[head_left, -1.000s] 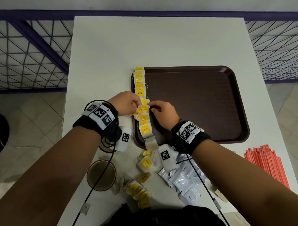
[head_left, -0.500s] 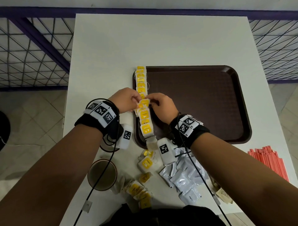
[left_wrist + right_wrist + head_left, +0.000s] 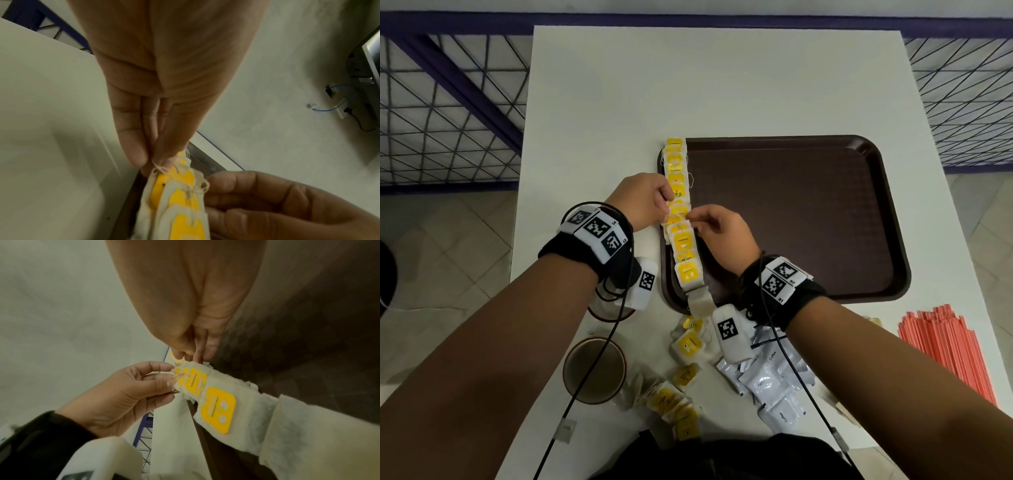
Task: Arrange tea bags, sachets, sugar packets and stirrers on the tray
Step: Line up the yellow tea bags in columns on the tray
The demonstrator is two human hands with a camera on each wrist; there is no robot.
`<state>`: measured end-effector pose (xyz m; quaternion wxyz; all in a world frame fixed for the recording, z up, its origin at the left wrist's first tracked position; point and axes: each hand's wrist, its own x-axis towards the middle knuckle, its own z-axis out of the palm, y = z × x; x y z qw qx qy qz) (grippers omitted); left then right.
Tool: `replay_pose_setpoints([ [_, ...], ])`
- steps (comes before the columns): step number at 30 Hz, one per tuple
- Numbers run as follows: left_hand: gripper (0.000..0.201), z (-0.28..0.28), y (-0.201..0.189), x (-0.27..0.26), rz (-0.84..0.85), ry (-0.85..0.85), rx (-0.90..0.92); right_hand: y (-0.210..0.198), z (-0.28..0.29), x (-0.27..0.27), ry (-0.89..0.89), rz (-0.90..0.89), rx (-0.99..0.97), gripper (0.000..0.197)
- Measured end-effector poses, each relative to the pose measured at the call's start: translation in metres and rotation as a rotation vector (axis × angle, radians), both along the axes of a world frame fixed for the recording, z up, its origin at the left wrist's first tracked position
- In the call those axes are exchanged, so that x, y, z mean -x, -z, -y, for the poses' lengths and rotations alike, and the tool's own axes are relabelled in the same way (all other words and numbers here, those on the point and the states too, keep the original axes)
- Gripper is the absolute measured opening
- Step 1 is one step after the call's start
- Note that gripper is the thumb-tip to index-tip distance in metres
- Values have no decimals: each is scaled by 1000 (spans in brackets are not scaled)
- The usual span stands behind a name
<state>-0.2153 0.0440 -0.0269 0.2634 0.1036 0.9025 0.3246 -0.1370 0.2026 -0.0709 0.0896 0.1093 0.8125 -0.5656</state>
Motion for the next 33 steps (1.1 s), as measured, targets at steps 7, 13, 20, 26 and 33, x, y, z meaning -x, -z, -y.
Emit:
replay_pose_setpoints([
  [7, 23, -7, 1, -2, 134, -88, -41, -3, 0, -11, -4, 39, -75, 13],
  [13, 27, -9, 1, -5, 194, -49, -31, -4, -1, -21, -50, 48, -46, 20],
  [20, 27, -10, -2, -5, 124, 22, 25, -7, -6, -24, -170, 66, -137, 20],
  [26, 23, -8, -2, -7, 144, -19, 17, -8, -6, -19, -157, 80, -157, 26],
  [33, 21, 0, -4, -1, 71, -163, 3, -8, -6, -12, -119, 71, -220, 30],
])
